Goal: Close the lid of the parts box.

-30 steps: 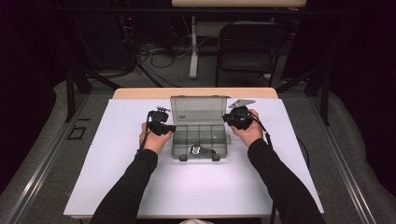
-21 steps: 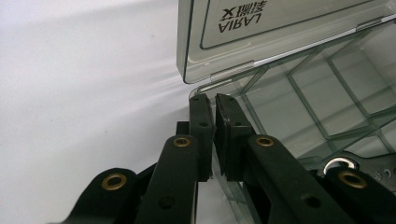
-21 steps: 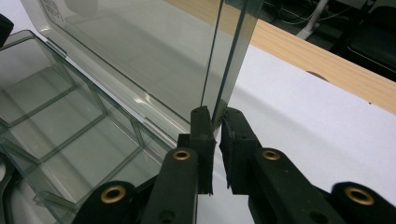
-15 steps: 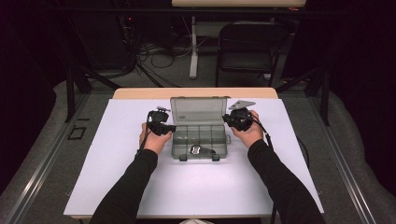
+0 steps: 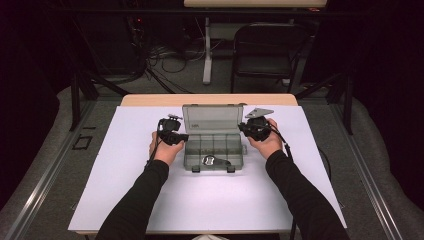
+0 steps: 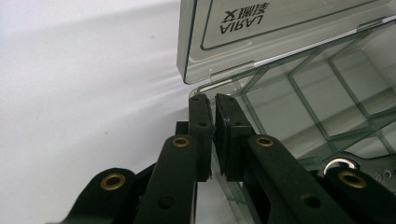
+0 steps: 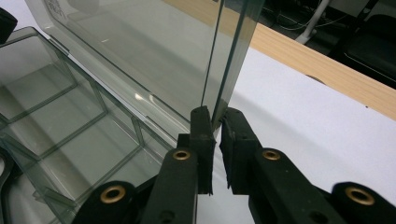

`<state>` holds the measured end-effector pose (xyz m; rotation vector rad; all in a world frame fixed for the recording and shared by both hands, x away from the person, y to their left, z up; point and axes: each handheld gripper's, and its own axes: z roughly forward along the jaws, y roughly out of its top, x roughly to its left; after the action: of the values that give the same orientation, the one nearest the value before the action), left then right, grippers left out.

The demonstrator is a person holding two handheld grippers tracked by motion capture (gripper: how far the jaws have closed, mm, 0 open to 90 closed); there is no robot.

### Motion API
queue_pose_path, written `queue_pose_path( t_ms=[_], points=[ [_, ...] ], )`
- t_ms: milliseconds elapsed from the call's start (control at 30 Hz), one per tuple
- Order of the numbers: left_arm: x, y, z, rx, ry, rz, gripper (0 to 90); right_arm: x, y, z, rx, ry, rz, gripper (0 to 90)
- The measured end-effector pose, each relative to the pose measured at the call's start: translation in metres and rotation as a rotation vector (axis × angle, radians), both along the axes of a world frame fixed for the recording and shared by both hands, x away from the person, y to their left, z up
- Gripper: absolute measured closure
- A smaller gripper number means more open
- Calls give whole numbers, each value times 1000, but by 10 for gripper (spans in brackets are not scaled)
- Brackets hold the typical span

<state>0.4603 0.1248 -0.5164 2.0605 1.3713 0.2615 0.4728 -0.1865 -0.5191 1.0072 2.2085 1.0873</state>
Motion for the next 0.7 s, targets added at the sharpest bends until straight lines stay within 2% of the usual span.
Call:
queue_pose_path(
  t_ms=[133, 267, 367, 533, 700],
  points=[
    [1, 1, 3, 2, -1, -12, 859, 0, 0, 0, 3, -1, -1, 837],
    [1, 5, 15, -24, -14, -10, 833, 0, 0, -1, 7, 1, -4, 837],
    [-1, 9, 36, -47, -43, -19, 832, -1, 0, -1, 10, 1, -6, 837],
    [-3, 11, 73, -34, -101, -36, 887, -1, 0, -1, 11, -5, -7, 837],
    [-2, 3, 102, -8, -127, -52, 900, -2, 0, -2, 8, -9, -9, 837]
  ],
)
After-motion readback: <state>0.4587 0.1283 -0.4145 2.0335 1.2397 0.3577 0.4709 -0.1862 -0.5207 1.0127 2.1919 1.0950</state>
